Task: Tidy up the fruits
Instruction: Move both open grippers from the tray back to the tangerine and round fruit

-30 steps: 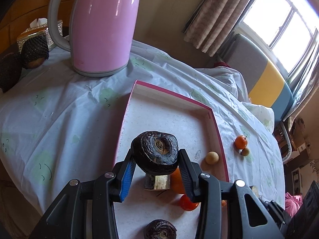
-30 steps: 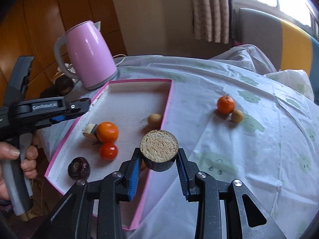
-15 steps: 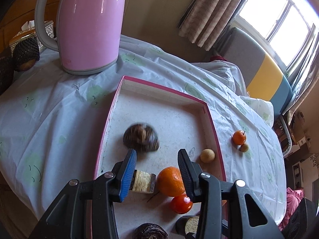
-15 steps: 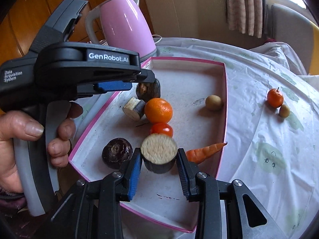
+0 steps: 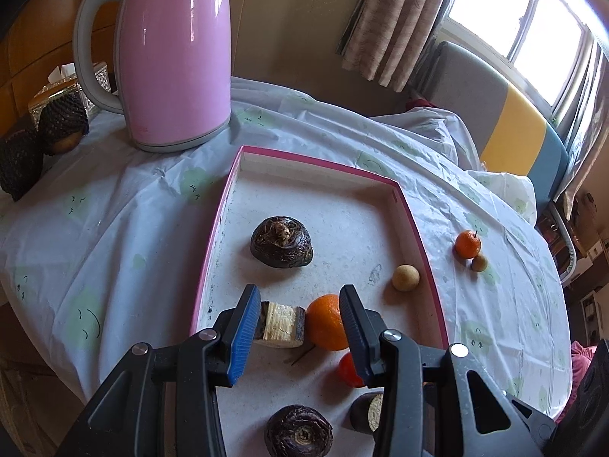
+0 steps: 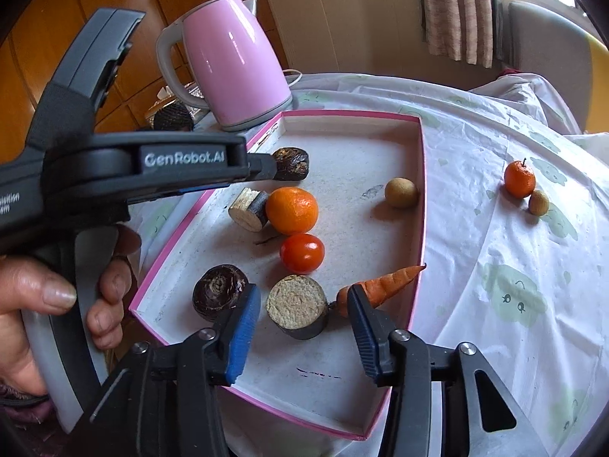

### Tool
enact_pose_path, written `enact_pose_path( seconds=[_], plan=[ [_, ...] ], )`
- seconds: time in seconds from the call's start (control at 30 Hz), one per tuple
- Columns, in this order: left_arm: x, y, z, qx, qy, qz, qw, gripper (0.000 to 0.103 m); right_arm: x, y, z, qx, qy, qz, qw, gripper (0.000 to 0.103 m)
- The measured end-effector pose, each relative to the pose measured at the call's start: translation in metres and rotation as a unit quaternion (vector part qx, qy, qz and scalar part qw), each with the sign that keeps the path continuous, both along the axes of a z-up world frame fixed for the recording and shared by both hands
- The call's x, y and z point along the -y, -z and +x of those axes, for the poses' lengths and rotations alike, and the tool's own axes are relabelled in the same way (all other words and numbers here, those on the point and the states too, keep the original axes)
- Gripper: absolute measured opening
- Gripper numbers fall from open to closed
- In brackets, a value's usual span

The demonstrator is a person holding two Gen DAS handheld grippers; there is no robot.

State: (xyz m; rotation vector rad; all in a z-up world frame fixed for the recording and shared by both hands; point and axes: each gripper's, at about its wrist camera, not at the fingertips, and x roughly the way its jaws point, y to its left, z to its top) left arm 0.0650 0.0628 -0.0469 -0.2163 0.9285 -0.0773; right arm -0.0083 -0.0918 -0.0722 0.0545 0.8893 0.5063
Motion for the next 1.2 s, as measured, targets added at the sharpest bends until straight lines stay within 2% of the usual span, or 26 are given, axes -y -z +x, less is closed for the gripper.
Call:
enact_pose_path(
  seconds=[0.4,1.2],
  plan=[
    [0.008,-0.006,-0.009,0.013,0.010,0.018,0.9997,0.044,0.014,-0.010,-0.005,0.025,0.031,-0.003,0.999,0.057],
    [0.037,-0.004,-0.013,0.013,0.054,0.036,0.9978,0.044,0.060,-0.008,0.008,0.026,0.119,-0.002,0.993,0.057]
  ],
)
